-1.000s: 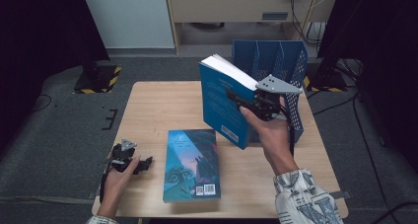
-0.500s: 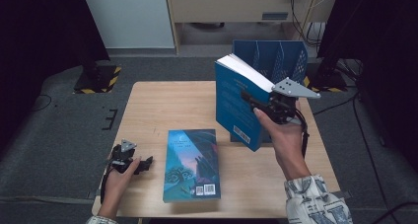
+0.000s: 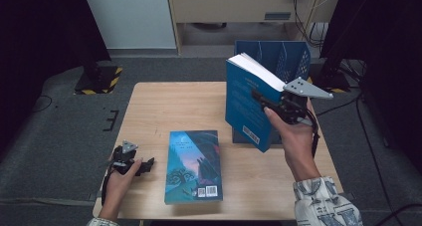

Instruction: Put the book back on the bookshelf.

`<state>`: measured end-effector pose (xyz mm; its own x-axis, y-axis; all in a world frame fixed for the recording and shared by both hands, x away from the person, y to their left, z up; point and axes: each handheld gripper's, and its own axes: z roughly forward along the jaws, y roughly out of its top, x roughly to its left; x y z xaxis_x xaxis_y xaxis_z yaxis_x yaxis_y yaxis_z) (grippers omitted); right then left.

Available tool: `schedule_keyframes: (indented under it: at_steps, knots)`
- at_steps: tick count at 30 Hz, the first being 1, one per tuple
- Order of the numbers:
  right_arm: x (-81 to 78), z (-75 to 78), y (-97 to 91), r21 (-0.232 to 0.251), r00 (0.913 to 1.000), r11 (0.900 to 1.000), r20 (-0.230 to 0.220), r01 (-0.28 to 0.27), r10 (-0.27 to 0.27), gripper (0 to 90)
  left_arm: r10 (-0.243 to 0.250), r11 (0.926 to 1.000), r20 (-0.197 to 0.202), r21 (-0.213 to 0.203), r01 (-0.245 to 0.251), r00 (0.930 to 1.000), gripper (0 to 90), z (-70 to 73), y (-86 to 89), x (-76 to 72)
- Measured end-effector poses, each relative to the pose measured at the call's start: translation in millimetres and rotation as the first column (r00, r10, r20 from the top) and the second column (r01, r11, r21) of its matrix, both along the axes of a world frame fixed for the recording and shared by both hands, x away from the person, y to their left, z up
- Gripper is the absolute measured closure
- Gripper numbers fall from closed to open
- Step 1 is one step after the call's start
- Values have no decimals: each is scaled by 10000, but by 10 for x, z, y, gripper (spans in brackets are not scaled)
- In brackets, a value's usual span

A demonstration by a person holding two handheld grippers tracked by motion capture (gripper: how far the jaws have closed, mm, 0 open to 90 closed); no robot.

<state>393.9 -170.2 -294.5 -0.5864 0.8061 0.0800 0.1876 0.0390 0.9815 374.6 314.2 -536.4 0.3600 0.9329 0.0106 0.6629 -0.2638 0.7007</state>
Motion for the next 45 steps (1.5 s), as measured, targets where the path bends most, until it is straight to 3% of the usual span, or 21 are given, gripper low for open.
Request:
schedule_keyframes:
  at_steps: [10, 45]
  knots:
    - [73, 15, -84, -31, 9996, 9996, -35, 264, -264, 612, 34, 10000, -19, 7, -34, 10000, 4, -2, -13, 5]
    - [433, -4, 0, 8, 9969, 9969, -117, 782, -782, 613, -16, 10000, -38, 16, 17, 10000, 0, -2, -14, 12]
